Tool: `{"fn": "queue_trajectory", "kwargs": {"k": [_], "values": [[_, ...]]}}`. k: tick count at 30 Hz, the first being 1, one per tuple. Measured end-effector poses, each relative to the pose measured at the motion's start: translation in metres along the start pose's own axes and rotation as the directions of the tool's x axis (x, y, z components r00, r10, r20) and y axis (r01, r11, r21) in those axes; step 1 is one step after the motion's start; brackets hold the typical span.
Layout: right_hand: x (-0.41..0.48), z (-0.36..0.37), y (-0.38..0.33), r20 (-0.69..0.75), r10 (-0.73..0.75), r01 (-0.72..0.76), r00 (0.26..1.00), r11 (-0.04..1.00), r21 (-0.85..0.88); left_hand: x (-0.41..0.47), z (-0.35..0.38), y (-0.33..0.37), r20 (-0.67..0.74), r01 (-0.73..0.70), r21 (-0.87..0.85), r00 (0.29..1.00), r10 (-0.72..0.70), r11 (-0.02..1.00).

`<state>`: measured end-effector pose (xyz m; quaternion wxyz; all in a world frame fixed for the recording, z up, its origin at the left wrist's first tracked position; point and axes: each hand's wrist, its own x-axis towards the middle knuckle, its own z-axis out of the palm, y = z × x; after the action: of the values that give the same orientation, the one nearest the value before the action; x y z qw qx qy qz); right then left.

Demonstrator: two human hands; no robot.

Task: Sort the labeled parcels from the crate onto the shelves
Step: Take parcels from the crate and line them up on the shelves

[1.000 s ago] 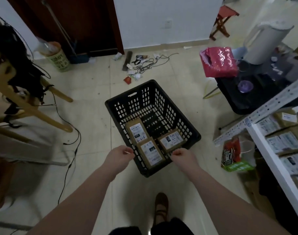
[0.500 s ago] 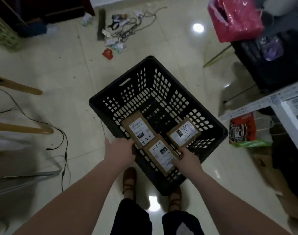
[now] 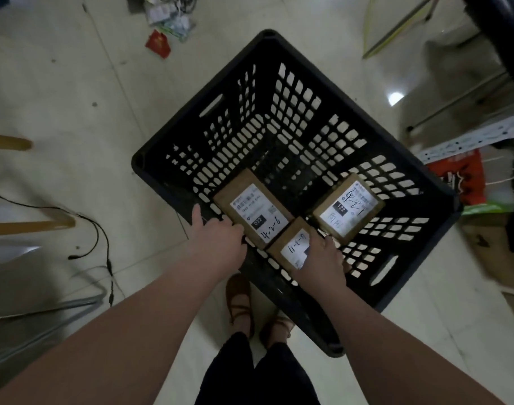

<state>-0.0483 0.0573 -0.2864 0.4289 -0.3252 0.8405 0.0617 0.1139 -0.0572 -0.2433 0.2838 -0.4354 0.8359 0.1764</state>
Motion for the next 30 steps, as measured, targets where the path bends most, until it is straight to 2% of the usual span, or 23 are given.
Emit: {"fn": "queue_trajectory", "kwargs": {"k": [5,9,11,14,17,20,22,23,26,28,30], "values": [[0.032,0.027,0.001,0.000,0.027,-0.027,1.000,0.988,-0.153,0.009,0.018,0.001,-0.152,0.013,0.030,0.988,-0.009,0.999],[0.050,0.041,0.006,-0.071,-0.011,-0.005,0.997,0.975,-0.222,0.008,0.025,0.001,-0.263,0.000,0.048,0.965,0.012,0.999],[0.051,0.036,0.008,-0.084,-0.037,0.015,0.996,0.969,-0.247,0.005,0.022,0.002,-0.247,0.005,0.056,0.969,0.008,0.998],[0.041,0.018,0.010,-0.128,-0.072,0.047,0.989,0.982,-0.184,0.006,0.012,0.005,-0.158,0.010,0.042,0.987,-0.003,0.999],[0.018,-0.008,0.009,-0.158,-0.098,0.086,0.982,0.993,-0.084,0.007,-0.002,0.007,-0.076,0.019,-0.087,0.997,-0.026,0.996],[-0.009,-0.048,0.005,-0.163,-0.080,0.089,0.983,0.995,0.051,0.000,-0.024,0.017,-0.062,0.032,-0.283,0.997,-0.052,0.958],[-0.027,-0.082,0.002,-0.156,-0.052,0.082,0.986,0.978,0.191,-0.011,-0.044,0.030,-0.050,0.055,-0.471,0.995,-0.088,0.881],[-0.036,-0.101,0.001,-0.157,-0.051,0.092,0.986,0.958,0.273,-0.018,-0.056,0.036,-0.026,0.068,-0.583,0.994,-0.102,0.809],[-0.065,-0.154,0.000,-0.224,-0.112,0.203,0.968,0.877,0.436,-0.040,-0.100,0.054,0.070,0.105,-0.876,0.993,-0.092,0.470],[-0.087,-0.187,0.000,-0.297,-0.182,0.300,0.937,0.855,0.422,-0.054,-0.134,0.065,0.056,0.077,-0.946,0.996,-0.075,0.315],[-0.113,-0.219,0.000,-0.364,-0.276,0.396,0.890,0.863,0.313,-0.067,-0.169,0.074,-0.012,0.010,-0.967,0.996,-0.085,0.253]]}}
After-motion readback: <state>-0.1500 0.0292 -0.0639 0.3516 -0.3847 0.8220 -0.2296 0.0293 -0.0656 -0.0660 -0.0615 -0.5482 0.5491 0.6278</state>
